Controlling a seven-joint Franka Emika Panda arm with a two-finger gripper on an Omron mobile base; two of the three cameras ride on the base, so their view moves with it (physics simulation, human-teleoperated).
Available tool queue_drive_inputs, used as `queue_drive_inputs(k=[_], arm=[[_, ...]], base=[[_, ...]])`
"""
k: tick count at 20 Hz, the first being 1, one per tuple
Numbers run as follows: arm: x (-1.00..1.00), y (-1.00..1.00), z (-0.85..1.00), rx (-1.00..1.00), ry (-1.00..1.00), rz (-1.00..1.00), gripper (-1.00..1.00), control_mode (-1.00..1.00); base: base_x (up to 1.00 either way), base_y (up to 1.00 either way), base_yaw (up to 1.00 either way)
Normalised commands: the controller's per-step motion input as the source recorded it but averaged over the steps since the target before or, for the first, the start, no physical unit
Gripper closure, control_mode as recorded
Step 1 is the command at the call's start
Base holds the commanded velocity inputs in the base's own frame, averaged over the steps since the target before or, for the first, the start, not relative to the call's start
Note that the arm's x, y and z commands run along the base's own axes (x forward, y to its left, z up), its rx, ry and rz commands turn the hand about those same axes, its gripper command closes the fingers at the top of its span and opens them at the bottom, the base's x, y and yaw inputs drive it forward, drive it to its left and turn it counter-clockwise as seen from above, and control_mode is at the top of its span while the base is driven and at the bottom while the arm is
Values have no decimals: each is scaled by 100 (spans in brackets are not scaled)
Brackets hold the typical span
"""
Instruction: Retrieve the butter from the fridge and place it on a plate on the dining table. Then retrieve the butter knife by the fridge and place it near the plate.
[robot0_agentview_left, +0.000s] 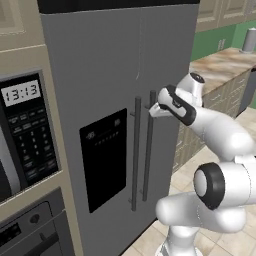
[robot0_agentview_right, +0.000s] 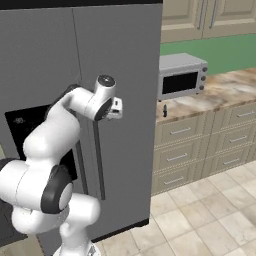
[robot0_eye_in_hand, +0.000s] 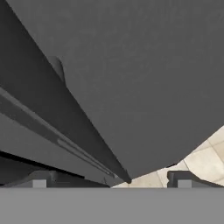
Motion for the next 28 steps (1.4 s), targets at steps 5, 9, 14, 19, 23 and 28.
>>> queue_drive_inputs(k=[5,9,14,19,23,28], arm=[[25,8,-24,6,0,7,-100,-100],[-13,11,-6,0,-1,0,-100,-100],[-14,25,-9,0,-1,0,-100,-100],[16,0,-24,0,0,1,-100,-100],[24,8,-34,2,-1,9,-100,-100],[6,8,-32,2,-3,14,-100,-100]], base=[[0,0,0],[0,0,0],[0,0,0],[0,0,0],[0,0,0],[0,0,0]])
